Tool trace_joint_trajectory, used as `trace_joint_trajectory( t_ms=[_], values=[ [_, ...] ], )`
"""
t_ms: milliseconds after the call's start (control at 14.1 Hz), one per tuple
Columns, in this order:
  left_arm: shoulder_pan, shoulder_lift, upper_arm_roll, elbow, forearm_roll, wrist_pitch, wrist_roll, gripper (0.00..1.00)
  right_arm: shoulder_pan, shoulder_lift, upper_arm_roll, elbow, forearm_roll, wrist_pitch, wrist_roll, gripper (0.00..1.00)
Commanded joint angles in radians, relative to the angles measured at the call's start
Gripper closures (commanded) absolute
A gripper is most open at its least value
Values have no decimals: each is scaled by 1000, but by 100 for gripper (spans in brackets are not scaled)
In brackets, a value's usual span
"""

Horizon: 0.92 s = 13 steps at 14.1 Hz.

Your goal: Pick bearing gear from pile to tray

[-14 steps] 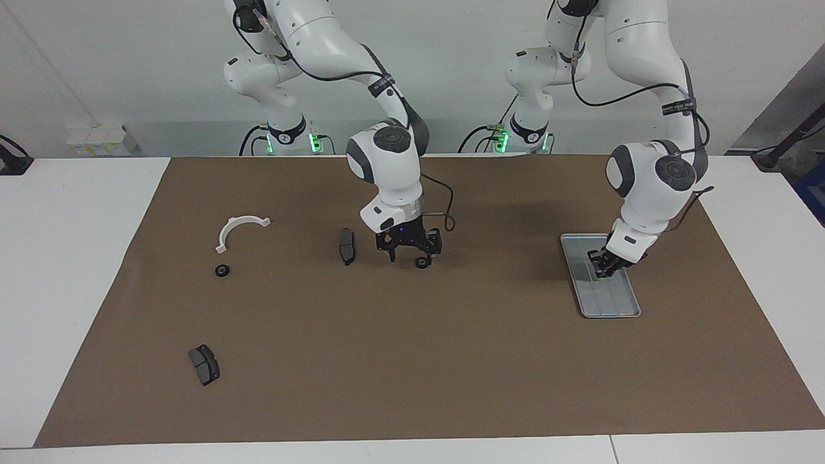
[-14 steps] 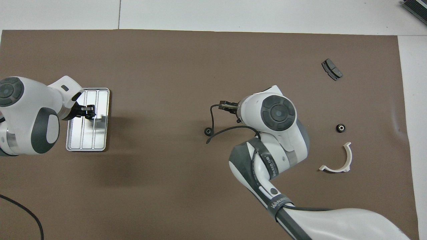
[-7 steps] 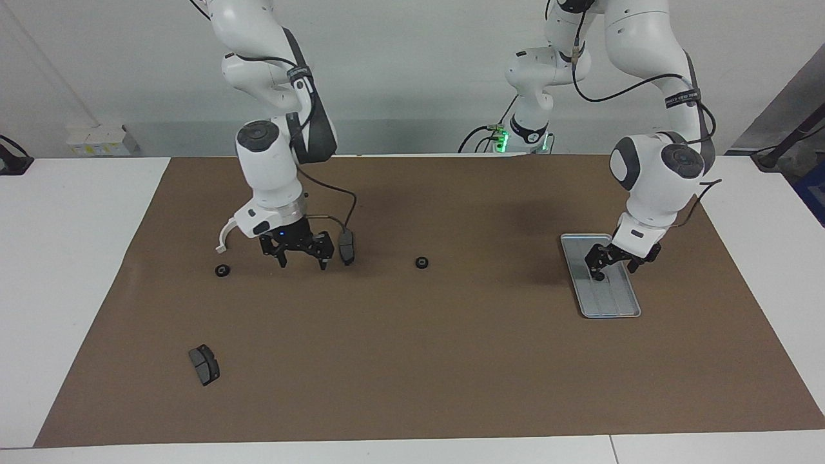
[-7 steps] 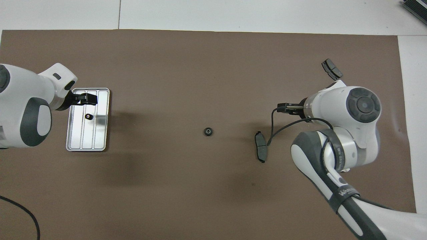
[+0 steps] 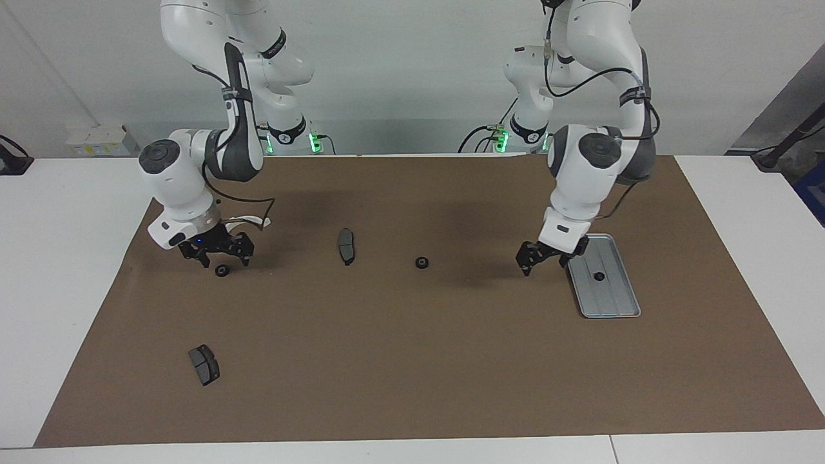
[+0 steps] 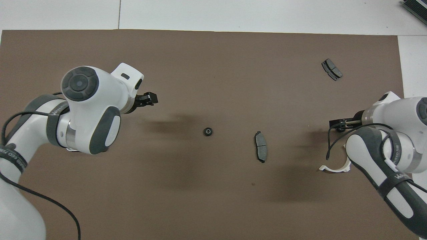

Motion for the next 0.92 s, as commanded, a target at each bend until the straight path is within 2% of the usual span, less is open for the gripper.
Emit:
trace_joint_trajectory(
  t_ms=[0, 142, 354, 566, 779, 849],
  values=[
    [-120, 9, 18, -13, -11, 72, -140, 0, -26, 10, 17, -26, 11, 58, -28, 0],
    [-193, 43, 20, -6, -11, 114, -165, 0, -39, 39, 17, -26, 11, 110, -35, 0],
    [-252, 110, 20, -1, -5, 209, -166, 0, -39, 50, 17, -26, 11, 116, -31, 0],
    [-287, 144, 21, 1, 11, 261, -165, 0, -34, 50, 18, -26, 11, 115, -28, 20],
    [-310, 169, 20, -3, 32, 290, -154, 0, -34, 50, 17, -28, 11, 113, -26, 48],
    [-321, 173, 20, -4, 42, 291, -154, 0, -34, 50, 17, -28, 11, 113, -26, 50]
  ],
)
